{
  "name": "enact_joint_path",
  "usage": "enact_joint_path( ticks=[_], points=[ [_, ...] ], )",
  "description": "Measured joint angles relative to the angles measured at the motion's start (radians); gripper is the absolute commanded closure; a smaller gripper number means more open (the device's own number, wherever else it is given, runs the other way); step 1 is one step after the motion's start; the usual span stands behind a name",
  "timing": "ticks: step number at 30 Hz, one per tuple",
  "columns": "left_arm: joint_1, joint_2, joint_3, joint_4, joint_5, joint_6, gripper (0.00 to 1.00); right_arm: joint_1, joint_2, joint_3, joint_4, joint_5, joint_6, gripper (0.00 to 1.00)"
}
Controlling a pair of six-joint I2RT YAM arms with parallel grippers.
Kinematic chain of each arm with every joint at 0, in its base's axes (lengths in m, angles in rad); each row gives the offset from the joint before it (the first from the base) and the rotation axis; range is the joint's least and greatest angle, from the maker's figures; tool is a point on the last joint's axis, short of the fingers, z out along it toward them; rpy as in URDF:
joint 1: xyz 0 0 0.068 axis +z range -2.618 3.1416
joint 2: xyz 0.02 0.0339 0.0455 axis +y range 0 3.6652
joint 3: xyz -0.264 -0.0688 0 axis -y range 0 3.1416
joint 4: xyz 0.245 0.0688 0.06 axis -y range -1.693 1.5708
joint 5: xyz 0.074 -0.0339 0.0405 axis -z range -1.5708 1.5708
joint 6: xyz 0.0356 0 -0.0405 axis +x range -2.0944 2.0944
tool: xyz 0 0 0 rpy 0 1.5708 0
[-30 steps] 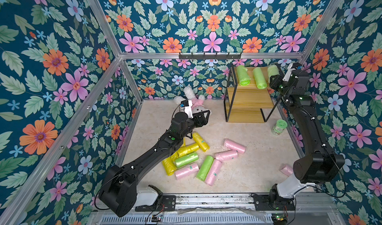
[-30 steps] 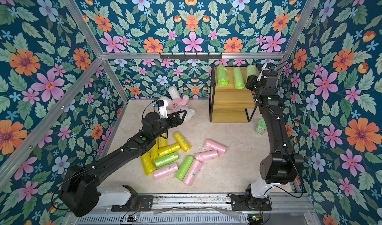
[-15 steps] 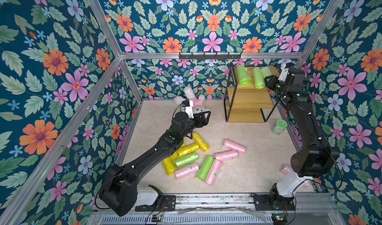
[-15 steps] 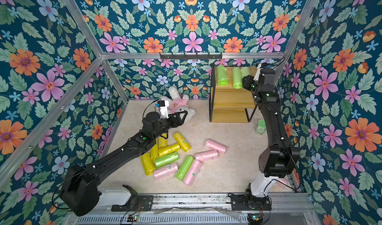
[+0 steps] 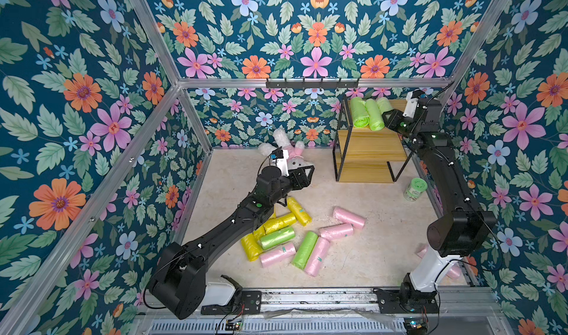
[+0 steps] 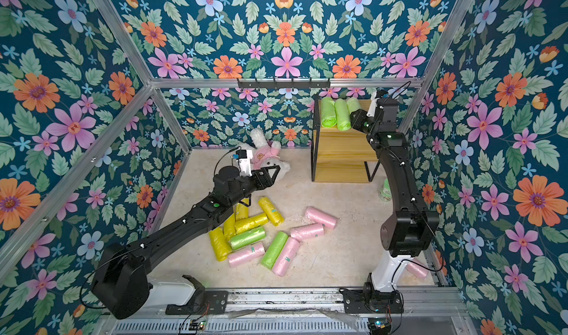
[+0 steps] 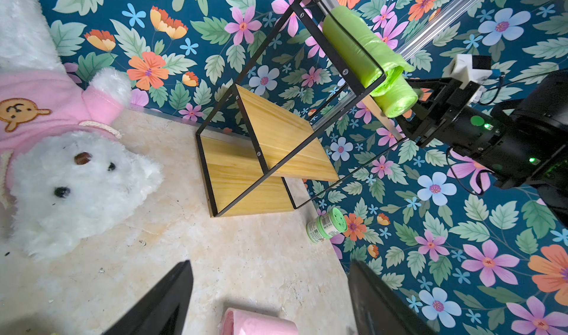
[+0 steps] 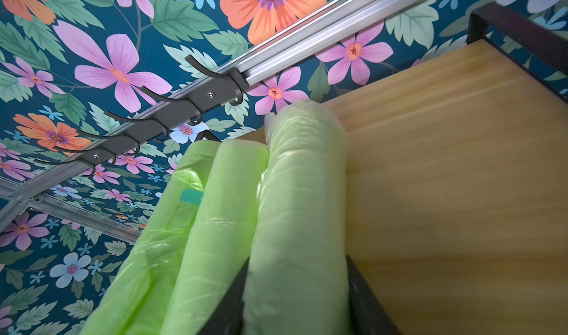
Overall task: Sort the rolls of trash bags by color and place them on the shelf
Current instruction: Place the roll of trash bags on the shelf.
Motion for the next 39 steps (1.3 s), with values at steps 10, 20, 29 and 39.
enact_joint_path(
  ticks=[10,20,29,39],
  points=[
    [0.000,0.000,0.003,-0.011,0.000,0.004,0.15,-0.018,-0.015,0.018,-0.044,0.047,-0.026,0.43],
    [0.000,0.007,0.003,-0.021,-0.002,0.027,0.15,-0.029,-0.043,0.014,-0.053,0.052,-0.034,0.30],
    [0.002,0.018,0.005,-0.130,-0.013,0.122,0.14,-0.045,-0.099,0.024,-0.059,0.076,-0.054,0.23],
    [0.063,-0.017,-0.093,-0.253,-0.046,0.184,0.14,0.023,-0.288,-0.137,-0.039,0.087,-0.080,0.20]
  ],
)
